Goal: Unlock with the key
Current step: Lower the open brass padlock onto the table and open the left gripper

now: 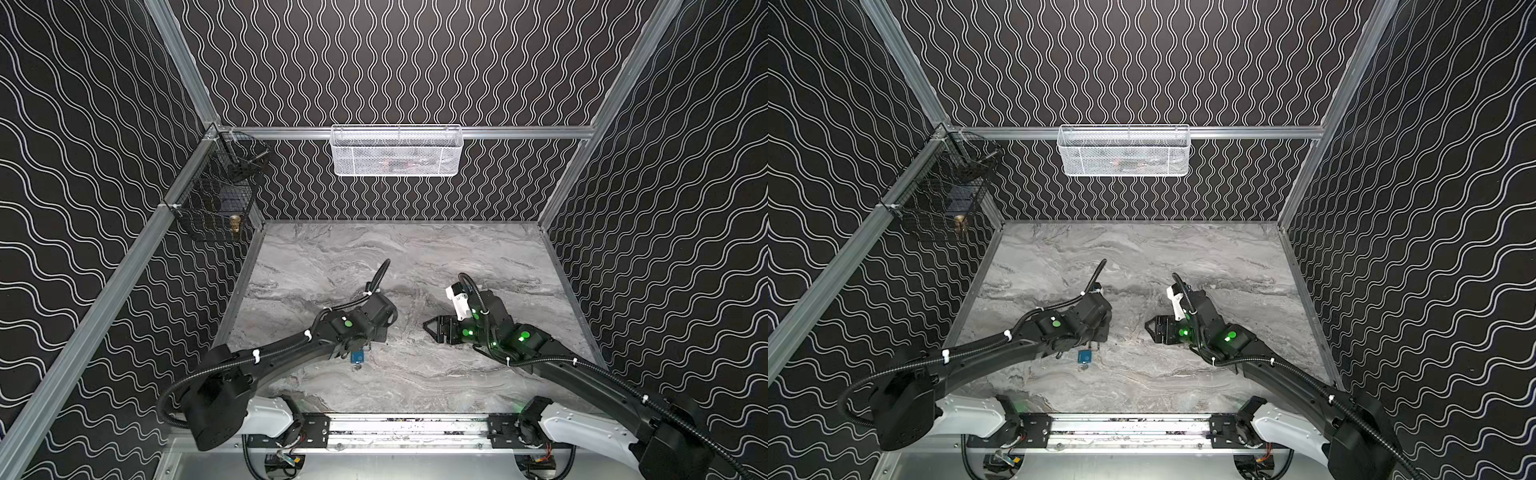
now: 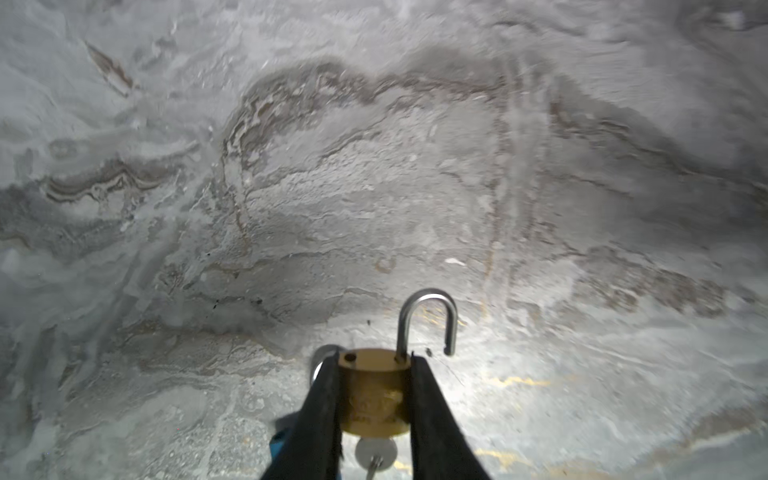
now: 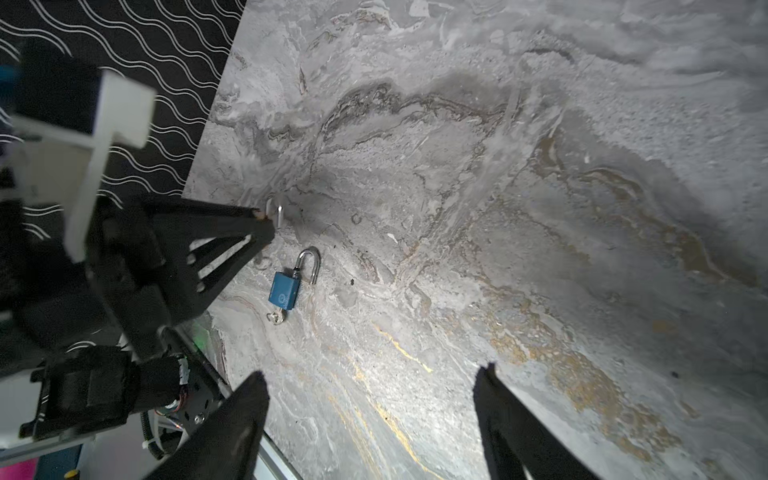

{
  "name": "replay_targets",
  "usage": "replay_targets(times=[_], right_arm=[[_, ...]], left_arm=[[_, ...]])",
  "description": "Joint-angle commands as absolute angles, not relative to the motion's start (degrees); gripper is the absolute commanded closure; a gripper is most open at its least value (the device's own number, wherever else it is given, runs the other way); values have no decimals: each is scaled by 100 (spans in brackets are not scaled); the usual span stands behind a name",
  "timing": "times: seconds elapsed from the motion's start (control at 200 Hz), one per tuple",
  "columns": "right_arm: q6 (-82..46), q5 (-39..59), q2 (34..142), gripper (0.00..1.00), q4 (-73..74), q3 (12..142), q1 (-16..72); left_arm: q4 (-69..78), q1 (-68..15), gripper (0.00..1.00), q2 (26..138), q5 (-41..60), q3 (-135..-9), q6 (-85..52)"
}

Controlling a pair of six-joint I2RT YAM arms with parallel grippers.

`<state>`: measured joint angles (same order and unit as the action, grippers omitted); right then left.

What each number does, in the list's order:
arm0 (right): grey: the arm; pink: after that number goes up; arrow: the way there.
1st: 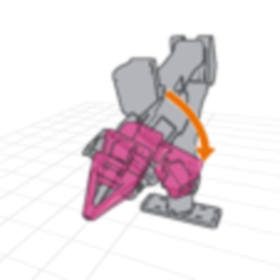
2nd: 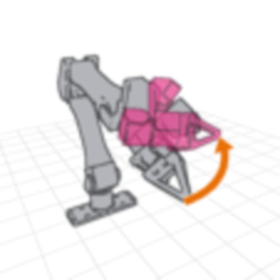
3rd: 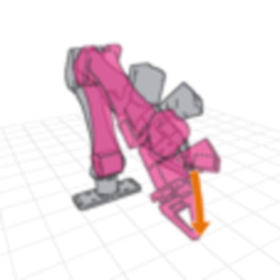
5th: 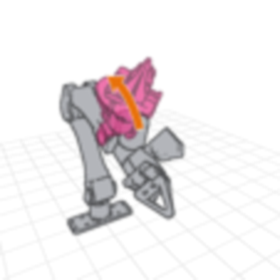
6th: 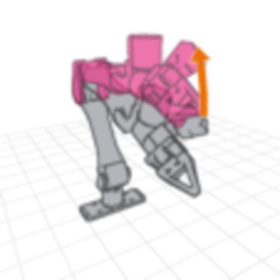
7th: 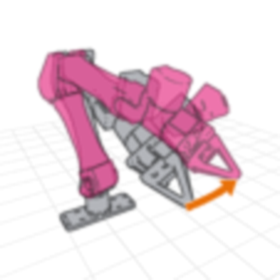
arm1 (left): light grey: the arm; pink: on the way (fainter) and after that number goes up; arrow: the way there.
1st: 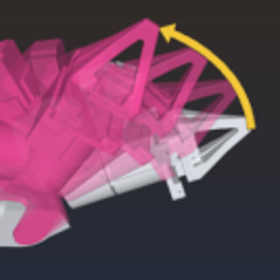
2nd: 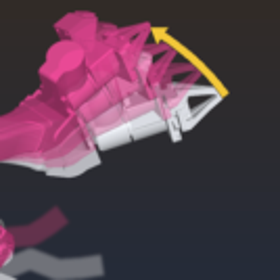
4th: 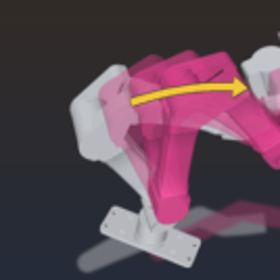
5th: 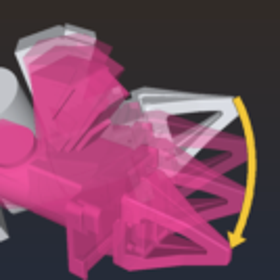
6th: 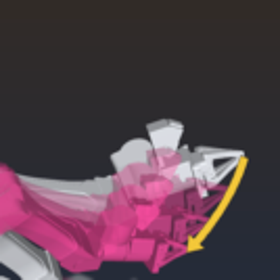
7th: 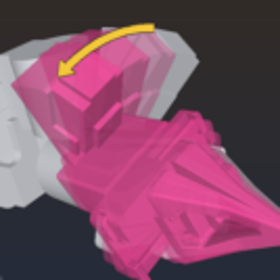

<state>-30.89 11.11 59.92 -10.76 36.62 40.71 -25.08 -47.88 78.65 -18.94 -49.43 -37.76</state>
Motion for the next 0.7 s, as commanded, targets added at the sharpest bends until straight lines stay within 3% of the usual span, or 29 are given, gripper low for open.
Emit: replay_targets(times=[0.0, 0.215, 0.455, 0.696], right_arm=[[-3291, 1455, 5930, 20, -15, 3323, 4069], [-3442, 1450, 6220, 20, 667, 2976, 4074], [-3580, 1563, 6435, 17, 1306, 2747, 4078], [-3507, 1587, 6600, 15, 1506, 2615, 4078]], left_arm=[[-2498, -4459, 100, 8181, -1352, -5105, -3850], [-2597, -4136, 100, 8973, -997, -5504, -3338], [-3005, -4009, 100, 9639, -1567, -5897, -3240], [-2752, -3766, 100, 9888, -1491, -5797, -3246]])
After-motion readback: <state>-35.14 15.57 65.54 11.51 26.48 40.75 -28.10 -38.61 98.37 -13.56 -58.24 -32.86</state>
